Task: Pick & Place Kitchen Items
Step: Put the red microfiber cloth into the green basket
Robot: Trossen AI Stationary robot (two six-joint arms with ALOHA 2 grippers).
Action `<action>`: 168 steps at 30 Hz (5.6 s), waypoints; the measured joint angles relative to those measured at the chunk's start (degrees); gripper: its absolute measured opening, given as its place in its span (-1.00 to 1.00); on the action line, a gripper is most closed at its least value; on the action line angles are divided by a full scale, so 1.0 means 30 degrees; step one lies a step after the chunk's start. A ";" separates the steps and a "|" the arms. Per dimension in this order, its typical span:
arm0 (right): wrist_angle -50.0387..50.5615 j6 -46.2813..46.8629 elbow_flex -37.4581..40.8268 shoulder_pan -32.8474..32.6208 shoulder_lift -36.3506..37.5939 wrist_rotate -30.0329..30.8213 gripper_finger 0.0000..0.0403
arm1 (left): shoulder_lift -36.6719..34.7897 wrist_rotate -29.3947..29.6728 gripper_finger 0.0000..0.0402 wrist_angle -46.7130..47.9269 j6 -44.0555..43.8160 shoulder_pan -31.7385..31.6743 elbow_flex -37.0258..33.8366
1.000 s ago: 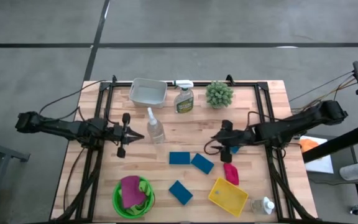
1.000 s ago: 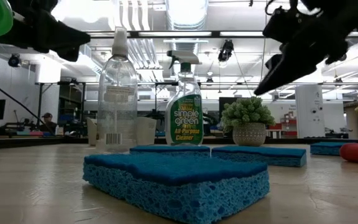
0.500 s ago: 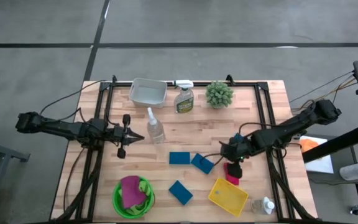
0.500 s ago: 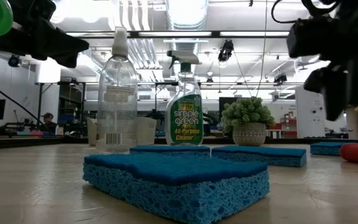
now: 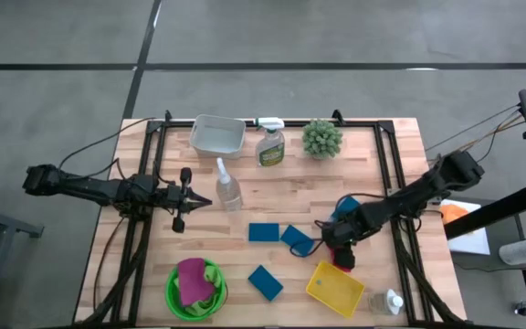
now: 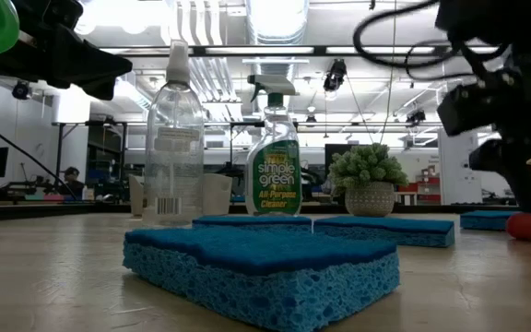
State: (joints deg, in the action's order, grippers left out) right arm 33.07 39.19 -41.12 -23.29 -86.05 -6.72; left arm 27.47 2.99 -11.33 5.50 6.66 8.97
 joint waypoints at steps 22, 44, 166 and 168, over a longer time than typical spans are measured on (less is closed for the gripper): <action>-0.0008 -0.1634 0.0036 -0.0204 0.1729 0.1899 -0.89 | -0.0002 -0.0016 -0.90 0.0000 0.0087 0.0015 0.0022; -2.1582 -1.6510 0.1578 0.0115 0.5437 1.2199 -0.91 | 0.0113 -0.2984 -0.90 -0.5906 -0.3954 0.0029 0.0029; -2.6514 -2.0039 -0.2812 -0.2747 -0.0586 1.0031 -0.91 | 1.2491 0.7495 0.14 0.2894 -0.5169 1.7841 0.7890; -2.6509 -2.0039 -0.2812 -0.2752 -0.0586 1.0013 -0.91 | 1.2281 0.7495 0.20 0.2900 -0.4695 1.7835 0.8035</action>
State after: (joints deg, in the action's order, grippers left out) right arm -46.46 -20.93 -49.56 -31.54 -87.81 23.32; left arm 64.32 25.47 -2.63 -8.59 60.16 33.08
